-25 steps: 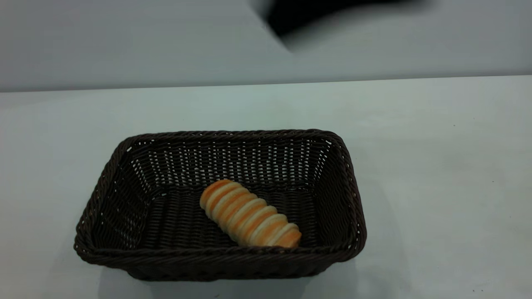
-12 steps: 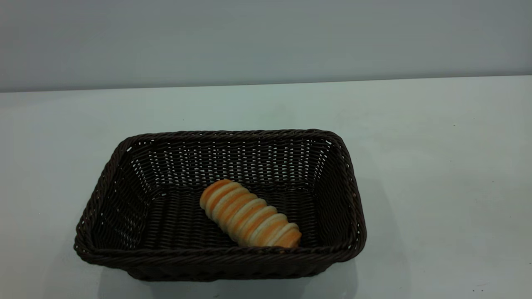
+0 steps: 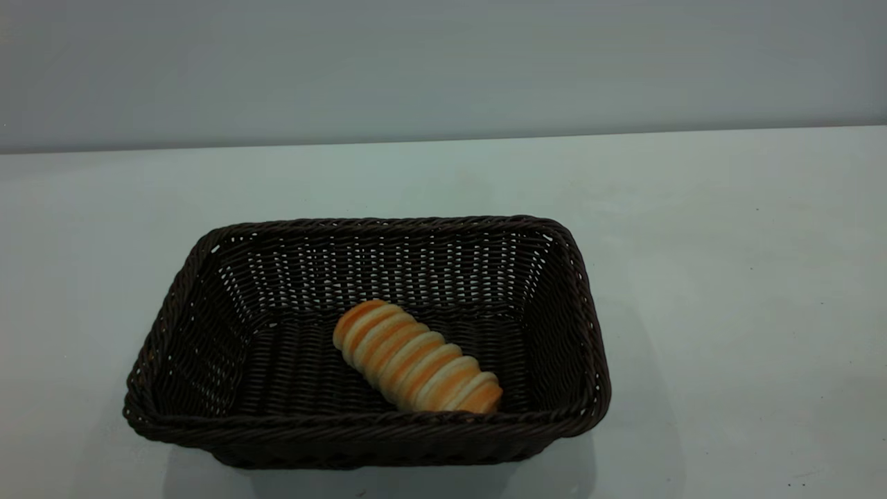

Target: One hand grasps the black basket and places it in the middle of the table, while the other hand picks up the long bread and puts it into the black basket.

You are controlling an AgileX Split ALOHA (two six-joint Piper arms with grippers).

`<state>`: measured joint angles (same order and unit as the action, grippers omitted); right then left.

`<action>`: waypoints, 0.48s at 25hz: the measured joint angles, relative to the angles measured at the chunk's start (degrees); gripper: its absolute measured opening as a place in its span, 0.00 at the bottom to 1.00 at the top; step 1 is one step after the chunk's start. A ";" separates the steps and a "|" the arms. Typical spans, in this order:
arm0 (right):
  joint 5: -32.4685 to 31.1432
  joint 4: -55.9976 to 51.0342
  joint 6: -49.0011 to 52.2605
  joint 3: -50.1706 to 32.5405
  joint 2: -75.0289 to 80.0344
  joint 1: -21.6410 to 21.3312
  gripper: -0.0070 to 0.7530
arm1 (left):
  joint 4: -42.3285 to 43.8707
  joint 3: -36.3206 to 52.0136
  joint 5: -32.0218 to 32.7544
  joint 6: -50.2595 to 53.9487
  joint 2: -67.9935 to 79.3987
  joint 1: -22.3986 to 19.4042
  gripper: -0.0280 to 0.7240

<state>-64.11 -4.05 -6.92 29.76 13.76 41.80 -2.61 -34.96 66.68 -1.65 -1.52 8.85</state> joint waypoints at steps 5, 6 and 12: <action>-0.20 0.31 0.66 -1.69 -3.38 0.00 0.48 | 0.73 2.48 0.00 -0.25 0.01 0.00 0.78; -0.24 0.43 0.86 -1.97 -3.78 0.00 0.48 | 0.73 3.55 0.00 -0.25 0.01 0.00 0.78; -0.08 1.21 1.71 -2.27 -6.09 0.00 0.48 | 1.80 5.51 -0.39 -0.25 0.06 0.00 0.78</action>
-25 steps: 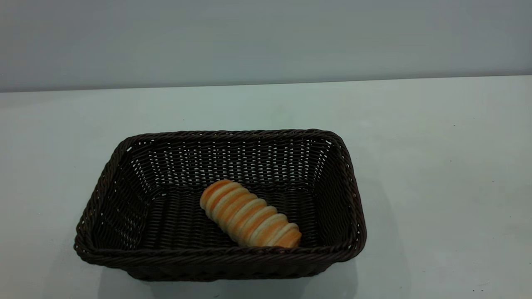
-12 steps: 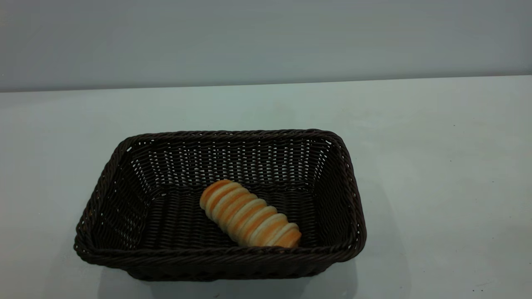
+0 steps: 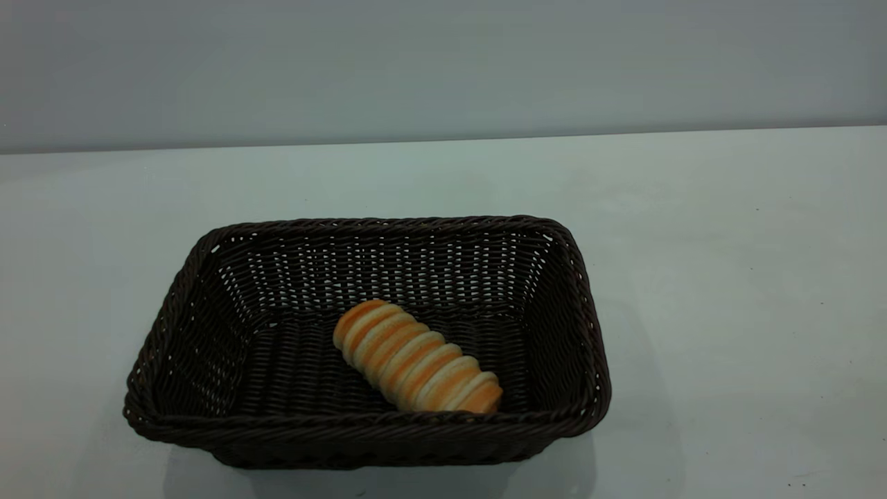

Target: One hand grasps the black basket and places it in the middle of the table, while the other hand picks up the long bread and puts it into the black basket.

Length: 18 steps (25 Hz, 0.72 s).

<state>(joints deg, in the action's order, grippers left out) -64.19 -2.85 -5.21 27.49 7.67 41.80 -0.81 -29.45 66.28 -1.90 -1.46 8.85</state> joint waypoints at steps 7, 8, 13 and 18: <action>0.05 0.41 0.99 0.00 -2.56 0.00 0.48 | 0.45 1.40 -0.86 0.00 0.00 0.00 0.74; 0.05 0.41 1.13 0.00 -2.56 0.00 0.48 | 0.45 1.40 -0.86 0.05 0.00 0.00 0.73; 0.05 0.46 1.21 0.00 -2.56 0.00 0.48 | 0.47 1.40 -0.86 0.05 0.00 0.00 0.71; 0.05 0.51 1.27 0.00 -2.56 0.00 0.48 | 0.81 1.40 -0.86 0.19 0.00 0.00 0.71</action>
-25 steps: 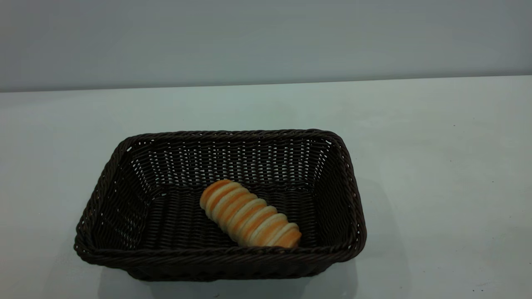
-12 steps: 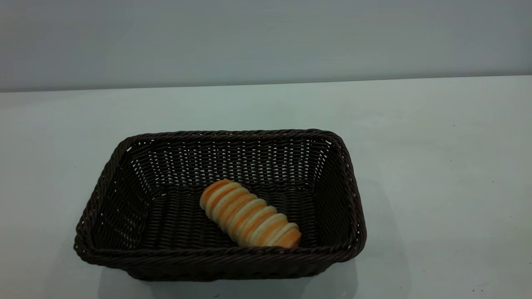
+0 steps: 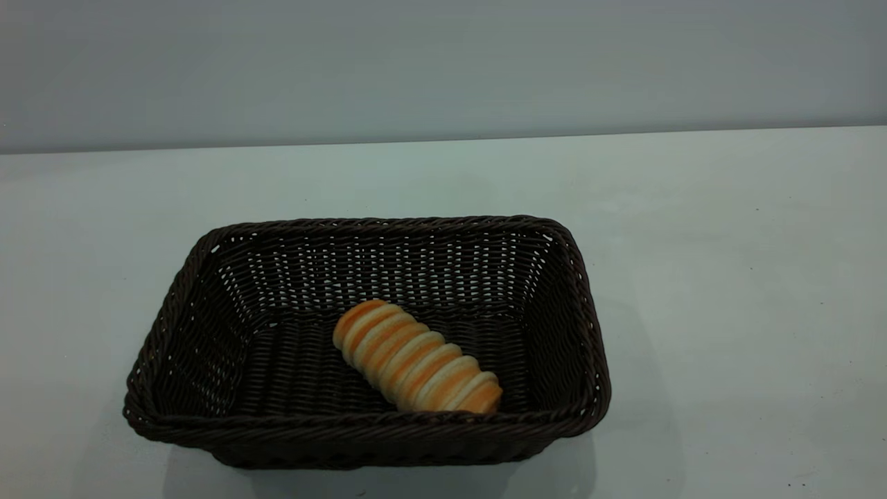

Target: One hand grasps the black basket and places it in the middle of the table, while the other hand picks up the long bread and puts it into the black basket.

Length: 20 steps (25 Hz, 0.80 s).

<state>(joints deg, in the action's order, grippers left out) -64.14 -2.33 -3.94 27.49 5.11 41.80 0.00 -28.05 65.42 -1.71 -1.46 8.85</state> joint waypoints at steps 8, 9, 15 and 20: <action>0.00 -0.05 0.06 0.00 0.00 -3.10 0.48 | 0.00 0.06 0.00 0.00 0.00 -0.70 0.70; 0.00 -0.05 0.06 0.00 0.00 -6.83 0.48 | 0.00 0.06 -0.05 0.00 0.00 -1.78 0.70; 0.00 -0.06 0.06 0.00 -0.02 -36.46 0.48 | -0.34 0.06 -0.10 0.00 0.00 -8.45 0.70; 0.00 -0.06 0.06 0.00 -0.02 -47.25 0.48 | -0.34 0.06 -0.10 0.00 0.00 -9.38 0.70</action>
